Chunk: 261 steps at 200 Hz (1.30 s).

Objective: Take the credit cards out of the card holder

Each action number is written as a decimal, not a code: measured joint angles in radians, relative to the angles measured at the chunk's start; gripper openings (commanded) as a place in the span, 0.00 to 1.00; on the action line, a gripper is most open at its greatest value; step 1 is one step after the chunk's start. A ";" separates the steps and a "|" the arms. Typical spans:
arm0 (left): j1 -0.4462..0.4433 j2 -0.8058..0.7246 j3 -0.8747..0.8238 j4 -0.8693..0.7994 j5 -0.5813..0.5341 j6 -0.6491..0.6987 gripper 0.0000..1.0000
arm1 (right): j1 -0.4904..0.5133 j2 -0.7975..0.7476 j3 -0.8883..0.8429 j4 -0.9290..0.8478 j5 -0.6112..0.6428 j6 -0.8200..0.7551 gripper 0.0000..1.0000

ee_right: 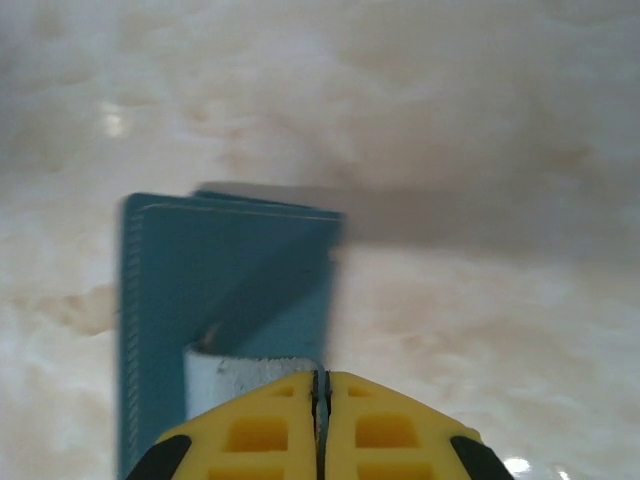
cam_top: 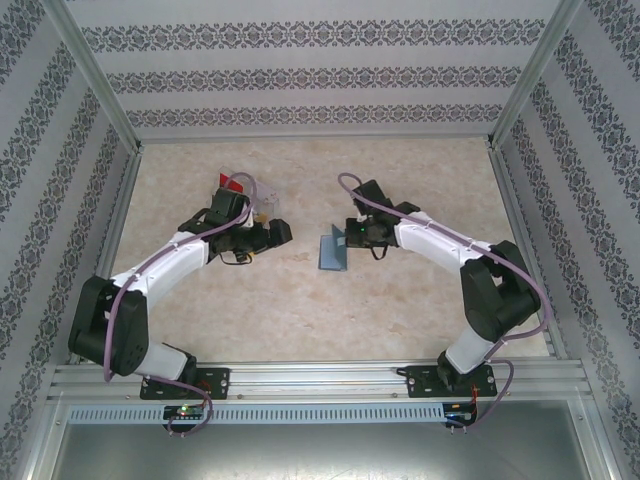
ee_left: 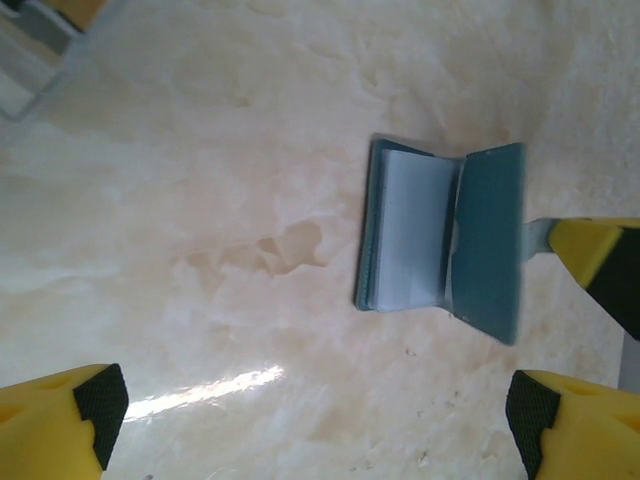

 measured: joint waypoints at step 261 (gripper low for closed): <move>-0.193 0.585 0.436 0.119 0.095 -0.024 0.26 | -0.150 0.174 -0.016 0.117 -0.296 -0.111 0.21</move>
